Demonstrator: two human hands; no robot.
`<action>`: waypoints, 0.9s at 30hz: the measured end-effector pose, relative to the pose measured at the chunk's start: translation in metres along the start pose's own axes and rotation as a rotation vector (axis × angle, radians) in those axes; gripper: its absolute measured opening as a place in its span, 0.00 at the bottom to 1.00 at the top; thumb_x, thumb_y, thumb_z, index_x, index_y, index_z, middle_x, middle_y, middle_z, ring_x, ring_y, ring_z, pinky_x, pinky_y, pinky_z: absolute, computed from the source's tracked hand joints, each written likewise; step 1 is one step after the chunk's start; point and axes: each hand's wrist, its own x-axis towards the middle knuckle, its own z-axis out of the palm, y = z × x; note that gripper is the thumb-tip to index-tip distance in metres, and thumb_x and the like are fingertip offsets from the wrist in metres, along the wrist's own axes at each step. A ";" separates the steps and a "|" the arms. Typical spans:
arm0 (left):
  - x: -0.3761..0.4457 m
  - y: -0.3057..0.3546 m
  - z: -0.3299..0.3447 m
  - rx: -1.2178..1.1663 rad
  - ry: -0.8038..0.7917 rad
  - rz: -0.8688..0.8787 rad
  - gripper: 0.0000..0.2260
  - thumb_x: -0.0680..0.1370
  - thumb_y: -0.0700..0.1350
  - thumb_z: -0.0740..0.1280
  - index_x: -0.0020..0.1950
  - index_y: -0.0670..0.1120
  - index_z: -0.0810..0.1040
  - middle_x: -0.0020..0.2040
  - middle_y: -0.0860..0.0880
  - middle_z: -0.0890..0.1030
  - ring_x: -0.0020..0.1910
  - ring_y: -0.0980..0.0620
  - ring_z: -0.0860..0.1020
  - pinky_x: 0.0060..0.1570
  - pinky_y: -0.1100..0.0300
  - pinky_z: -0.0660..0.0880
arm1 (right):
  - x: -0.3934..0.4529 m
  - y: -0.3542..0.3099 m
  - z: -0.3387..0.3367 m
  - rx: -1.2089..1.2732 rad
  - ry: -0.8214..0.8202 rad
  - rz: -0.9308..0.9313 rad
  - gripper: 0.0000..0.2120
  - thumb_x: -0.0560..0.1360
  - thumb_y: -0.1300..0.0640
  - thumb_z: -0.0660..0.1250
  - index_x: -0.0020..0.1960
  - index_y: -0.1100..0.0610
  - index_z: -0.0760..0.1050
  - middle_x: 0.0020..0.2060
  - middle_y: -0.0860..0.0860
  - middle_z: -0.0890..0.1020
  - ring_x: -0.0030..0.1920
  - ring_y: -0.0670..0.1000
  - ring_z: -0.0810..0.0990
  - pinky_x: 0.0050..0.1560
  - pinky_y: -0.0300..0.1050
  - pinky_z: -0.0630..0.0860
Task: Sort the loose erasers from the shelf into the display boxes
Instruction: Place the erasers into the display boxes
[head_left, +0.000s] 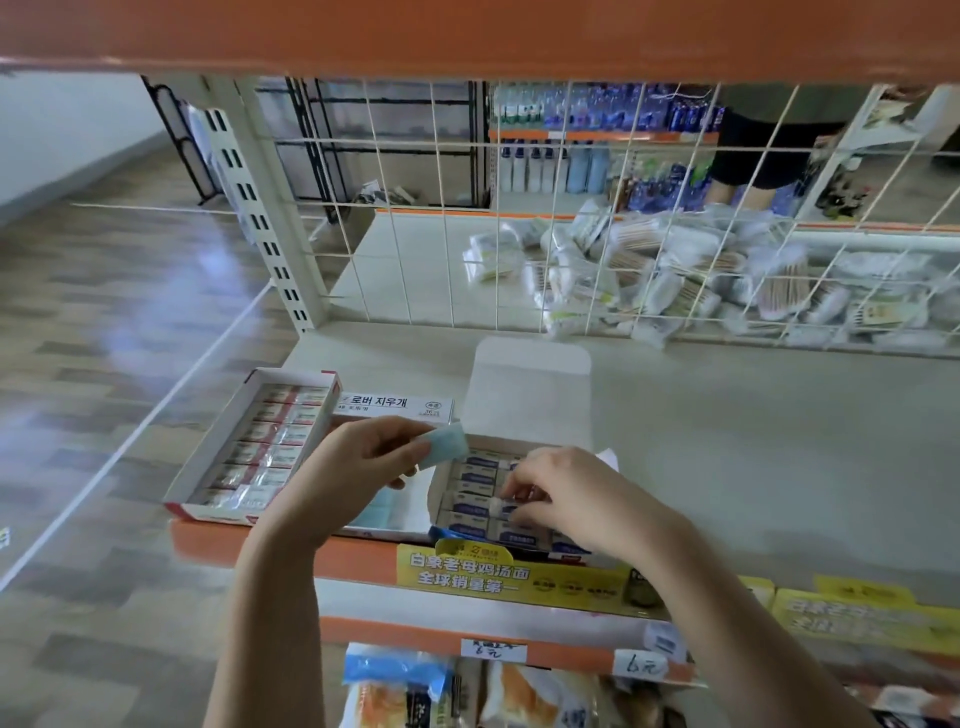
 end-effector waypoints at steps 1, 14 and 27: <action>0.000 -0.002 -0.001 -0.003 0.001 0.000 0.09 0.77 0.43 0.65 0.53 0.54 0.80 0.40 0.56 0.82 0.37 0.59 0.77 0.38 0.64 0.75 | -0.001 0.000 0.000 0.016 0.004 0.000 0.11 0.75 0.52 0.67 0.56 0.54 0.78 0.50 0.49 0.78 0.47 0.47 0.77 0.52 0.43 0.75; 0.010 -0.017 -0.021 0.049 -0.071 0.021 0.09 0.77 0.44 0.66 0.53 0.56 0.80 0.42 0.54 0.83 0.40 0.57 0.78 0.40 0.63 0.75 | 0.001 -0.008 0.000 -0.013 0.079 0.059 0.08 0.77 0.53 0.65 0.54 0.49 0.80 0.50 0.44 0.80 0.41 0.41 0.76 0.48 0.29 0.69; 0.023 -0.020 -0.071 0.463 -0.126 -0.008 0.04 0.75 0.45 0.69 0.48 0.53 0.80 0.39 0.57 0.80 0.38 0.60 0.78 0.44 0.64 0.76 | 0.057 -0.064 -0.024 -0.085 0.194 -0.099 0.11 0.77 0.53 0.64 0.58 0.52 0.77 0.51 0.48 0.79 0.49 0.49 0.77 0.51 0.45 0.75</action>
